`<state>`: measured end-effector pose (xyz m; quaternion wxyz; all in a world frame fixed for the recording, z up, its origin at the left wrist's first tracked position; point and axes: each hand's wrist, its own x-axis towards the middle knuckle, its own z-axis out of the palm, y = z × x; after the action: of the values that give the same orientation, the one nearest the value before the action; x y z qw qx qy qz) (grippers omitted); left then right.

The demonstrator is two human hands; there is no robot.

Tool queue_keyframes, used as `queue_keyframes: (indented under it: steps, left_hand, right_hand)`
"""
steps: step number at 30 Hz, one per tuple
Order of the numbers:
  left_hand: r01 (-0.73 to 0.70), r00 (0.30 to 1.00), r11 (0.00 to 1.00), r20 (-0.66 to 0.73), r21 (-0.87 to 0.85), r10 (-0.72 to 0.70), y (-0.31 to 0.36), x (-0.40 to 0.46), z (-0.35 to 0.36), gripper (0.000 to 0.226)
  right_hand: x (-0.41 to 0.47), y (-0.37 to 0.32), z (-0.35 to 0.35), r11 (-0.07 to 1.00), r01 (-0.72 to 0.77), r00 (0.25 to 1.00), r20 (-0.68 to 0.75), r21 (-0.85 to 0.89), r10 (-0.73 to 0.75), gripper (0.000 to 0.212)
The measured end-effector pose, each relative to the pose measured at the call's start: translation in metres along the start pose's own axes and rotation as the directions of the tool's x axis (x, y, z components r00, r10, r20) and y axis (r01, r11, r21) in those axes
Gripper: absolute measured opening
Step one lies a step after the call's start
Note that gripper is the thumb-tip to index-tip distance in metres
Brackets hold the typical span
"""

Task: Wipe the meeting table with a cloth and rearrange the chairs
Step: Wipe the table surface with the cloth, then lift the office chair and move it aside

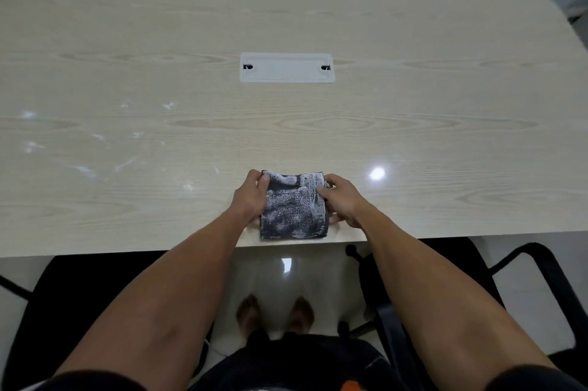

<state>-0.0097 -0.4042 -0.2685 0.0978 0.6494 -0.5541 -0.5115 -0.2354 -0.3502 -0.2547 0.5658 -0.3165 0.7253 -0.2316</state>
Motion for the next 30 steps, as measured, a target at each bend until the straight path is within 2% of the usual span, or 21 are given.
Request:
queue_keyframes:
  steps: [3, 5, 8, 11, 14, 20, 24, 27, 30]
  left_hand:
    - [0.008, 1.0, 0.999, -0.03, 0.039, -0.007, -0.002, 0.005, 0.005, 0.035]
    - [0.018, 0.996, 0.985, -0.087, 0.173, -0.003, -0.001, 0.005, 0.007, 0.038]
    - [0.084, 0.976, 0.901, -0.218, 0.426, 0.012, 0.003, -0.003, 0.005, 0.043]
    - [0.074, 0.969, 0.876, -0.243, 0.477, 0.051, 0.01, -0.011, 0.005, 0.037]
    - [-0.039, 0.975, 0.894, -0.179, 0.447, 0.132, 0.019, -0.018, 0.013, 0.025]
    - [-0.233, 0.969, 0.906, 0.01, 0.352, 0.245, 0.05, -0.048, 0.041, 0.019]
    - [-0.331, 0.943, 0.854, 0.114, 0.402, 0.312, 0.062, -0.068, 0.069, 0.029]
    - [-0.425, 0.905, 0.8, 0.217, 0.423, 0.366, 0.069, -0.086, 0.095, 0.044]
    - [-0.499, 0.864, 0.759, 0.311, 0.418, 0.396, 0.07, -0.104, 0.122, 0.045]
  right_hand:
    - [0.011, 0.007, 0.002, 0.999, -0.015, 0.999, -0.048, 0.033, 0.016, 0.022]
    - [0.018, 0.012, 0.001, 1.0, -0.011, 0.994, -0.11, 0.023, 0.013, 0.025]
    - [0.024, 0.017, -0.002, 0.997, 0.012, 0.974, -0.225, -0.082, -0.03, 0.025]
    - [0.02, 0.018, -0.007, 0.994, 0.016, 0.959, -0.281, -0.105, -0.045, 0.024]
    - [0.011, 0.019, -0.012, 0.992, 0.047, 0.943, -0.323, -0.115, -0.082, 0.02]
    - [-0.024, 0.038, -0.025, 0.992, 0.094, 0.922, -0.37, -0.083, -0.118, 0.028]
    - [-0.062, 0.069, -0.036, 0.997, 0.078, 0.889, -0.454, 0.015, -0.063, 0.027]
    - [-0.102, 0.104, -0.047, 0.99, 0.074, 0.826, -0.563, 0.124, 0.008, 0.027]
    - [-0.144, 0.14, -0.054, 0.979, 0.059, 0.763, -0.641, 0.197, 0.083, 0.024]
